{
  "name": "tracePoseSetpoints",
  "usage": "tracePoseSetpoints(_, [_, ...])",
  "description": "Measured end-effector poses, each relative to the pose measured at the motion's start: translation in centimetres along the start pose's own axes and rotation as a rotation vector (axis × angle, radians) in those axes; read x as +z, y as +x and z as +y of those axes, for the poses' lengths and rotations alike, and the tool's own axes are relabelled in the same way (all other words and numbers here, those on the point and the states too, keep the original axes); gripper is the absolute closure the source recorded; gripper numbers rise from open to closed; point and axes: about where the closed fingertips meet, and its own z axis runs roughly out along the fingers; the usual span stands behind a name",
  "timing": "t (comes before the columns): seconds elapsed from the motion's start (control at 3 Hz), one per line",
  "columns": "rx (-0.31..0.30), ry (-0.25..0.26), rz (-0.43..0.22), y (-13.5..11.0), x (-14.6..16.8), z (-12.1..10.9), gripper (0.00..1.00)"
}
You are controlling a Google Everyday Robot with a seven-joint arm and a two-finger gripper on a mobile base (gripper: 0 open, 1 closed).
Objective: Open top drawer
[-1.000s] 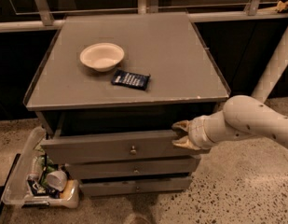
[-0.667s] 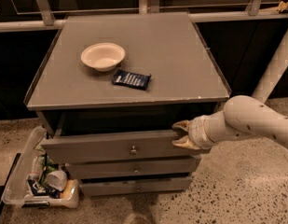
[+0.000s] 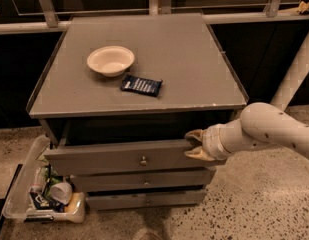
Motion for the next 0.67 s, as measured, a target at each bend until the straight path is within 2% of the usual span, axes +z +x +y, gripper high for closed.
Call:
tracePoseSetpoints(0.33, [0.0,0.0,0.0,-0.2,-0.2,-0.1,0.37])
tracePoseSetpoints(0.67, [0.015,-0.049,-0.028,-0.2,0.5,2.0,0.6])
